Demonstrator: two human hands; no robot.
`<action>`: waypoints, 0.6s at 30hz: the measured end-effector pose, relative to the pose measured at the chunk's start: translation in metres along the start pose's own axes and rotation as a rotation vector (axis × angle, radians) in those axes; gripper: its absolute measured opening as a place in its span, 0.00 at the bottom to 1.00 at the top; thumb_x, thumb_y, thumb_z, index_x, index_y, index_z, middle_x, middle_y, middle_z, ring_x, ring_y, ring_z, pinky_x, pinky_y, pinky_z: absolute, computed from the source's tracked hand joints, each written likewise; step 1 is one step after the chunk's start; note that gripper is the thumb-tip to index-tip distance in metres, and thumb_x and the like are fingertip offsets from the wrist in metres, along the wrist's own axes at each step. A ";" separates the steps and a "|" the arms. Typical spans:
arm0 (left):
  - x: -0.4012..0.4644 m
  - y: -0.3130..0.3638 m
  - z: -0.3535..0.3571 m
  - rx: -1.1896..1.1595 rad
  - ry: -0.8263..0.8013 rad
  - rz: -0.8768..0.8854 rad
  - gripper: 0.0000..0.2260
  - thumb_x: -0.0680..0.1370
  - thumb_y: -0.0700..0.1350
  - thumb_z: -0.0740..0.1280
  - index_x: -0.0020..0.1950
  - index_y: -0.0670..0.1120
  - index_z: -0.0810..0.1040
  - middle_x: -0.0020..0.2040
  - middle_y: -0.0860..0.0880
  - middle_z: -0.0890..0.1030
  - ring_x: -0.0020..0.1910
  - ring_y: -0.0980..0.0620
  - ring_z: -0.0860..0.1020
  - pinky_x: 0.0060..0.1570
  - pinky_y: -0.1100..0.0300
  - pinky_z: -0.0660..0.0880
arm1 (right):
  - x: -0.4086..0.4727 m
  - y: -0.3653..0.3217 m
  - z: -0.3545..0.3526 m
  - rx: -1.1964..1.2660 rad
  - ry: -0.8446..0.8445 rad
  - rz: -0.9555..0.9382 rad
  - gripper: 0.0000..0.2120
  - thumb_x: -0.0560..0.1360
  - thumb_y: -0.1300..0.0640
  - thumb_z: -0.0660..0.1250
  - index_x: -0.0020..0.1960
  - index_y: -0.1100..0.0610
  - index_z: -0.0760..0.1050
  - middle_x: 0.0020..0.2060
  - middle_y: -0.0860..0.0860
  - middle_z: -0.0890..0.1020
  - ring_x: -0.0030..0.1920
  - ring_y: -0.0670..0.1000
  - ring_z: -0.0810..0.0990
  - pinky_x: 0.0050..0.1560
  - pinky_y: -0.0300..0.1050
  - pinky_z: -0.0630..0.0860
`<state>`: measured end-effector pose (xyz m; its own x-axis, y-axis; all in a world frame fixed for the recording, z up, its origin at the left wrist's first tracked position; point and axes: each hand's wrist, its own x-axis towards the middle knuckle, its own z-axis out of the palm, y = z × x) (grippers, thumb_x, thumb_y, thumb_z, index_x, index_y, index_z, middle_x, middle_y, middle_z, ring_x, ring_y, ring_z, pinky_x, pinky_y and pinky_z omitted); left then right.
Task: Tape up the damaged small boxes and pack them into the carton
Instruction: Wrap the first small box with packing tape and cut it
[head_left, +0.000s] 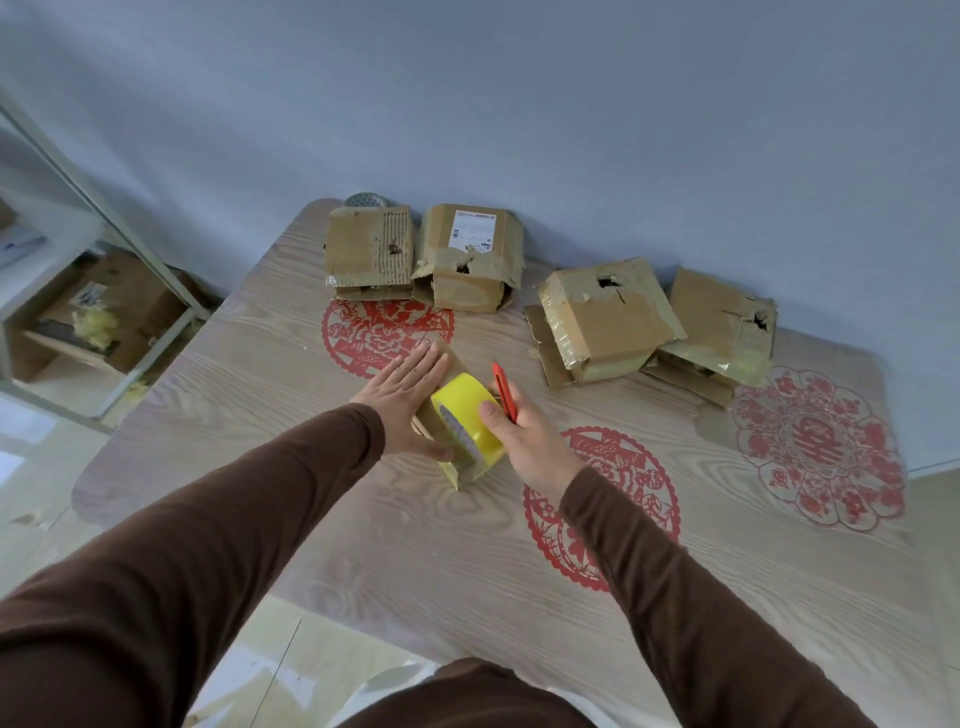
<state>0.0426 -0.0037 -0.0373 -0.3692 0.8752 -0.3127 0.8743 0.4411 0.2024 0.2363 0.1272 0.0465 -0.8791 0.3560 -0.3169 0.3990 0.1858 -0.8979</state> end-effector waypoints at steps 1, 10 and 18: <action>-0.001 -0.001 0.000 0.007 0.006 0.007 0.62 0.59 0.83 0.59 0.80 0.56 0.32 0.79 0.52 0.29 0.77 0.55 0.28 0.77 0.53 0.33 | -0.012 -0.001 -0.003 -0.028 0.008 -0.018 0.24 0.85 0.52 0.59 0.80 0.46 0.58 0.66 0.30 0.69 0.64 0.24 0.66 0.69 0.29 0.64; 0.002 -0.002 -0.001 0.111 -0.038 0.046 0.45 0.67 0.82 0.46 0.76 0.67 0.30 0.78 0.47 0.26 0.77 0.50 0.26 0.78 0.46 0.36 | -0.060 0.057 0.001 -0.352 0.003 0.152 0.17 0.85 0.50 0.57 0.70 0.52 0.76 0.38 0.40 0.75 0.37 0.38 0.72 0.39 0.30 0.66; 0.024 -0.012 -0.017 0.244 -0.113 0.148 0.43 0.69 0.81 0.45 0.76 0.67 0.30 0.79 0.49 0.28 0.78 0.49 0.30 0.78 0.47 0.35 | -0.046 0.092 0.040 -0.217 0.018 0.206 0.20 0.86 0.49 0.54 0.77 0.43 0.65 0.49 0.47 0.84 0.35 0.36 0.75 0.41 0.33 0.72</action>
<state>0.0182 0.0160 -0.0316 -0.2066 0.8927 -0.4006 0.9709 0.2376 0.0287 0.3026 0.0916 -0.0333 -0.7699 0.4221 -0.4787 0.6167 0.2989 -0.7283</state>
